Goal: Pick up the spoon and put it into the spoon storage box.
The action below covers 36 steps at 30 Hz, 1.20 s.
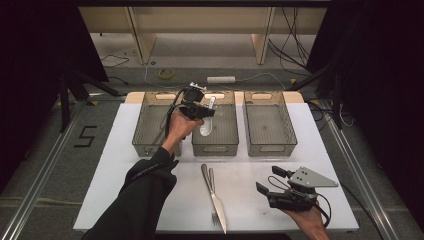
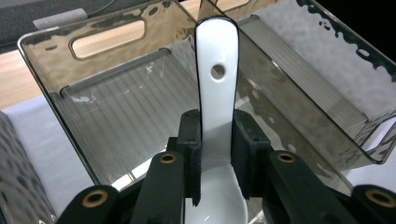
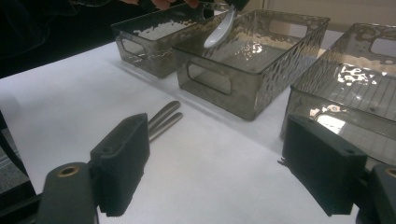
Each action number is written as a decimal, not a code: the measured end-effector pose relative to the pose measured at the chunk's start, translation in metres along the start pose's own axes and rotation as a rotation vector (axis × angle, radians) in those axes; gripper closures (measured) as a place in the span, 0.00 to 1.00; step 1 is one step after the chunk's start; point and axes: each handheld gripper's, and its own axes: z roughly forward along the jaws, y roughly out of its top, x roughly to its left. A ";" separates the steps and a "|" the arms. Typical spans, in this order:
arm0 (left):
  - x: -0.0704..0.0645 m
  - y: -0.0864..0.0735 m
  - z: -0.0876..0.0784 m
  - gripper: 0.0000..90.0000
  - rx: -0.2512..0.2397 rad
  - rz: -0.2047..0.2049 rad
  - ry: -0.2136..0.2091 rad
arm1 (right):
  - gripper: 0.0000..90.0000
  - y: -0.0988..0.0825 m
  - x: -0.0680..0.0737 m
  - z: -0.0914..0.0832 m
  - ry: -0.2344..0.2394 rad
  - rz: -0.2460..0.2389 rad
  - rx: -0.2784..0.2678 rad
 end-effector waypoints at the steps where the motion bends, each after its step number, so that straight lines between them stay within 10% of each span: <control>1: 0.000 -0.001 0.001 0.82 0.002 0.000 -0.001 | 0.27 0.000 0.000 0.000 0.001 -0.001 -0.001; 24: 0.005 -0.013 0.016 0.81 0.067 -0.015 0.016 | 0.27 0.000 0.000 0.000 0.000 -0.002 0.001; 36: -0.002 -0.006 -0.010 0.39 0.000 -0.020 0.029 | 0.27 0.000 0.000 0.000 0.000 0.000 0.004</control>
